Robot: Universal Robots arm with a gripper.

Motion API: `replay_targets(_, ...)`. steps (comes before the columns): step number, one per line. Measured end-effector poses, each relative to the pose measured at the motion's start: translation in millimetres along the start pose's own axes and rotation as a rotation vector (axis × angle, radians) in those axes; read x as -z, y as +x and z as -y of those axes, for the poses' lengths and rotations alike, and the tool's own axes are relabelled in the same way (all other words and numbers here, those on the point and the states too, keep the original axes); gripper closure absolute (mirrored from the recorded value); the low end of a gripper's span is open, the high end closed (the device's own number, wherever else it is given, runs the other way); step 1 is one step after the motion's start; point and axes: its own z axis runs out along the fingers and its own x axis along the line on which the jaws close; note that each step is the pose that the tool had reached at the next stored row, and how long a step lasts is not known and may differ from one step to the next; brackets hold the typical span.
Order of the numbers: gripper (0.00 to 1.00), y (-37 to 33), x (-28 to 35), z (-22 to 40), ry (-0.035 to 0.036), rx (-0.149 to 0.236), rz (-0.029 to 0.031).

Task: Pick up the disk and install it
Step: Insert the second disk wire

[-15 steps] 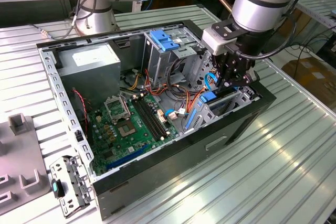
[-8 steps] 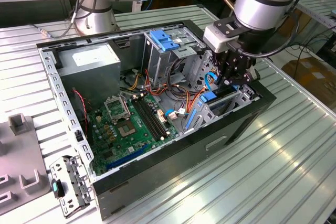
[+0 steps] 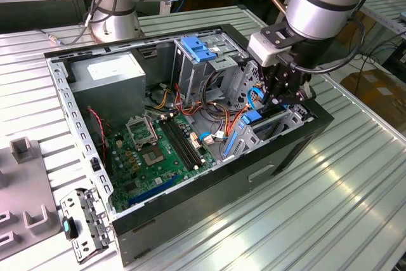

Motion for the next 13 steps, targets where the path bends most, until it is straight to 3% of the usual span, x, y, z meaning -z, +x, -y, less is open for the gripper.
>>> replay_targets(10,0.84,1.6,-4.2,-0.6,-0.0001,0.0,-0.0004)
replay_targets(13,0.84,1.4,-3.7,-0.5,-0.0001,0.0,0.0028)
